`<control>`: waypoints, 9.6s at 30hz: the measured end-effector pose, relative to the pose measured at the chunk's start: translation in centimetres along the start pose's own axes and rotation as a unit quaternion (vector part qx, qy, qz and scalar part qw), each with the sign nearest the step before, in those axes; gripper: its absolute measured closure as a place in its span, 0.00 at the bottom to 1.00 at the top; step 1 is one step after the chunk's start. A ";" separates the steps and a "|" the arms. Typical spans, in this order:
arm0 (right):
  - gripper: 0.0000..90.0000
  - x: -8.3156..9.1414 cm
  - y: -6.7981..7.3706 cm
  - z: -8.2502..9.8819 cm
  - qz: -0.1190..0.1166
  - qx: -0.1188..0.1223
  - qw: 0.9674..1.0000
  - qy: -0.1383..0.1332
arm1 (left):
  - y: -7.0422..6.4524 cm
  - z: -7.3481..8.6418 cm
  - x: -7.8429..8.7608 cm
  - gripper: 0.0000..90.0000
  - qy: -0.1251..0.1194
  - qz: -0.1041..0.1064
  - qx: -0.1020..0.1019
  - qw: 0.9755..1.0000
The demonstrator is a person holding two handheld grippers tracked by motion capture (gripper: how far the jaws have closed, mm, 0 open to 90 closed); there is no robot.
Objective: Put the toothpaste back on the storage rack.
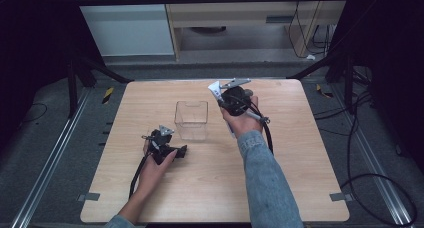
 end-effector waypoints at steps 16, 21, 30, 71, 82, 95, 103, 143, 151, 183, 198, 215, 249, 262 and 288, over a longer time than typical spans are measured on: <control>0.88 -0.1 0.5 -3.6 0.002 0.016 1.000 -0.019 | 0.0 0.0 0.0 0.00 0.001 0.000 0.000 1.000; 0.88 0.0 0.5 -4.9 0.002 0.012 0.999 -0.031 | 0.0 0.0 0.0 0.00 0.001 0.000 0.000 1.000; 0.88 0.0 1.1 -7.0 0.003 0.017 0.999 -0.049 | 0.0 0.0 0.0 0.00 0.001 0.000 -0.001 1.000; 0.88 -5.1 4.8 -10.0 -0.025 0.015 0.996 -0.086 | 0.0 0.0 0.0 0.00 0.001 0.000 -0.002 1.000; 0.88 -6.3 5.3 -8.9 -0.029 0.013 0.996 -0.083 | 0.0 0.0 0.0 0.00 0.001 0.000 -0.002 1.000; 0.88 -7.7 6.1 -8.0 -0.035 0.015 0.996 -0.075 | 0.0 0.0 0.1 0.00 0.001 0.001 -0.002 1.000; 0.88 -8.6 6.4 -7.4 -0.036 0.014 0.997 -0.070 | 0.0 0.1 0.0 0.00 0.001 0.000 -0.002 1.000; 0.88 -10.6 6.6 -5.1 -0.041 0.009 0.998 -0.037 | 0.0 0.1 0.1 0.00 0.001 0.001 -0.001 1.000; 0.88 -10.9 6.7 -4.8 -0.041 0.006 0.999 -0.033 | 0.0 0.1 0.1 0.00 0.001 0.001 -0.001 1.000; 0.88 -11.8 7.4 -3.5 -0.050 0.009 0.999 -0.012 | 0.0 0.0 0.0 0.00 0.001 0.001 -0.001 1.000; 0.87 -11.9 7.4 -3.5 -0.058 0.006 0.998 -0.011 | 0.0 0.0 0.0 0.00 0.000 0.001 -0.001 1.000; 0.85 -11.7 7.4 -3.6 -0.061 0.003 0.998 -0.012 | 0.0 0.0 0.0 0.00 0.000 0.000 -0.001 1.000; 0.81 -8.1 6.5 -2.9 -0.057 0.010 0.998 -0.018 | 0.0 0.1 0.1 0.00 0.001 0.000 -0.003 1.000; 0.81 -6.8 5.1 -2.6 -0.043 0.004 0.999 -0.019 | 0.0 0.1 0.1 0.00 0.001 0.000 -0.002 1.000; 0.79 -4.7 2.7 -1.6 -0.031 -0.020 0.999 -0.032 | 0.0 0.0 0.0 0.00 0.001 0.000 -0.001 1.000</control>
Point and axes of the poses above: each handheld gripper's, and its own axes: x roughly backward along the jaws, z roughly out of its underside, y roughly to its left, the point moved 9 cm from there along -x, roughly forward along the jaws, and after that the axes turned 8 degrees about -z, right-handed, at the moved point
